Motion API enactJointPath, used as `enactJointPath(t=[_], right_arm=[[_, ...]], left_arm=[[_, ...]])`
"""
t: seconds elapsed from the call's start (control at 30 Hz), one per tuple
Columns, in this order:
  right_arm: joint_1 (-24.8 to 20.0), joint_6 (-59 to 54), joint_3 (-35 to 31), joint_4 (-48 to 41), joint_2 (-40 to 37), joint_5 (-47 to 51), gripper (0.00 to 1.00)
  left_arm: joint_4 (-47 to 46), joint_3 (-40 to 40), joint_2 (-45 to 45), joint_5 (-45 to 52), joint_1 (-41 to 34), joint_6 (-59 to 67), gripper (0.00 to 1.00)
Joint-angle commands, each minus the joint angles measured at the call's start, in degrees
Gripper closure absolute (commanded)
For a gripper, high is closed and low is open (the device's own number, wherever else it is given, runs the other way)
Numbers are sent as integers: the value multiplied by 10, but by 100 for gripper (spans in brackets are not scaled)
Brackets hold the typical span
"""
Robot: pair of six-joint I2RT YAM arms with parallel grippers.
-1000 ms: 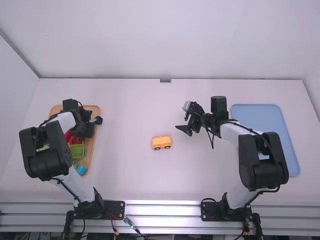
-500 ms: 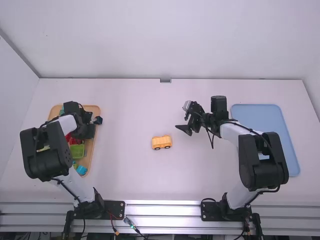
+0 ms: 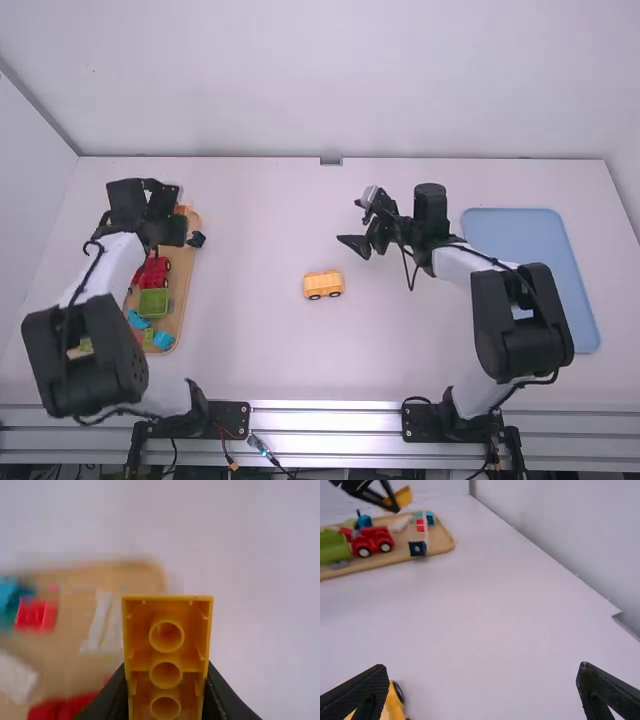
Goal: Assemble lego blocks to make yellow taxi
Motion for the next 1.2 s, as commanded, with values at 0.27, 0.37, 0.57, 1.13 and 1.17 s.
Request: enactJointPath(t=[0.27,0.37,0.57,1.13,1.17], right_arm=[[33,51,167,11,121,-341,1],[34,63,198,4,139,-371,1],[66,89,207,28,135,-371,3],[82,180,207,111,135,-359,52],[82,180,207,111,135,-356,52]], left_arm=[[217,-103,-10,501,-111,110,98],[312,-120,16,537,-142,74,98],[460,-125,76,553,-206,-2,98],[548,-125,103,594,-216,-52,98],[549,-125,103,594,-216,-53,98]])
